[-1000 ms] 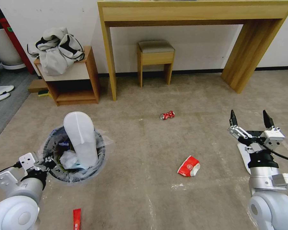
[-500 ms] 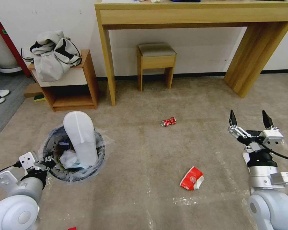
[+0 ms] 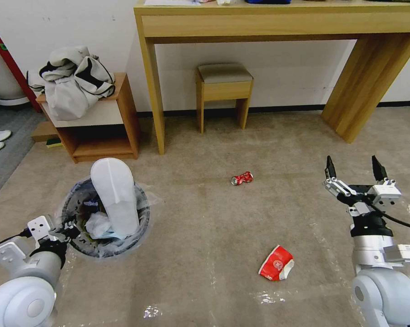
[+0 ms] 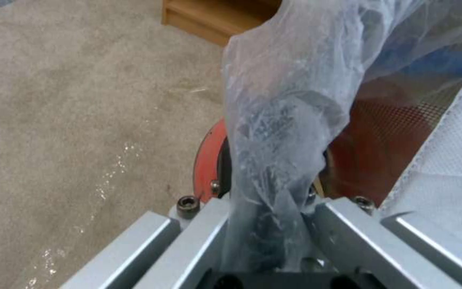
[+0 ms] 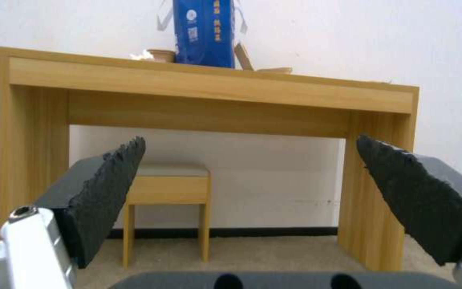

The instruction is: Pick up the trash bin and place the garbage on the floor into it.

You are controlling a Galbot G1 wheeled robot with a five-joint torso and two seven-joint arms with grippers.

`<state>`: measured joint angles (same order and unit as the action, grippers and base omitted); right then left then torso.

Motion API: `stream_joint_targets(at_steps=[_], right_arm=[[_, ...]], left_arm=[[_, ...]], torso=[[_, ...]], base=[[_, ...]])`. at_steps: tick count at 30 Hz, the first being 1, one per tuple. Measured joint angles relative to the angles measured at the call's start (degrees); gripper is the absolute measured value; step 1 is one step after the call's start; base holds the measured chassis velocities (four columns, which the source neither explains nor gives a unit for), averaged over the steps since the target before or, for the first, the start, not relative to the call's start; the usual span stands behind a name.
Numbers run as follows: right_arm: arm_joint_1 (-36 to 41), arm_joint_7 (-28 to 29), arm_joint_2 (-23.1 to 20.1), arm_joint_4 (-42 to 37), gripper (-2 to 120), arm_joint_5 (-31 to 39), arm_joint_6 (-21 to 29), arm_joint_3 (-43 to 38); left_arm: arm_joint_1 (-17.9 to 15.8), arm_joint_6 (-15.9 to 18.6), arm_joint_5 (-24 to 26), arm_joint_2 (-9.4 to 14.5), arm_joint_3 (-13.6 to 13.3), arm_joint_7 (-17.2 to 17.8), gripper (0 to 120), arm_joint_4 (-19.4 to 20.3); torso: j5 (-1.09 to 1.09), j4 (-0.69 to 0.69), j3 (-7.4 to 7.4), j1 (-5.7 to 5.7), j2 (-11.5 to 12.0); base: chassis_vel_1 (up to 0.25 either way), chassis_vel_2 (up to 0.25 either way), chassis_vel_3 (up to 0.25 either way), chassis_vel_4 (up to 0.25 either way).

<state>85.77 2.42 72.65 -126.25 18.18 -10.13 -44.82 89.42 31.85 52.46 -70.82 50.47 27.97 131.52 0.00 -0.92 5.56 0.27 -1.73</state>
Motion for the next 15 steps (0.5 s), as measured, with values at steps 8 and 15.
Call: stream_joint_targets(at_steps=[8, 15], right_arm=[[0.12, 0.04, 0.23, -0.09, 100, -0.2, 0.27, 0.25], [0.33, 0.08, 0.48, -0.13, 100, -0.41, 0.32, 0.24]], left_arm=[[0.19, -0.39, -0.06, 0.02, 0.05, 0.19, 0, -0.17], [0.53, -0.11, -0.08, 0.03, 0.06, 0.08, 0, -0.16]], torso=[[0.0, 0.01, 0.0, 0.0, 0.0], [0.0, 0.01, 0.0, 0.0, 0.0]], base=[[0.0, 0.0, 0.0, 0.0], [-0.011, -0.016, -0.017, -0.014]])
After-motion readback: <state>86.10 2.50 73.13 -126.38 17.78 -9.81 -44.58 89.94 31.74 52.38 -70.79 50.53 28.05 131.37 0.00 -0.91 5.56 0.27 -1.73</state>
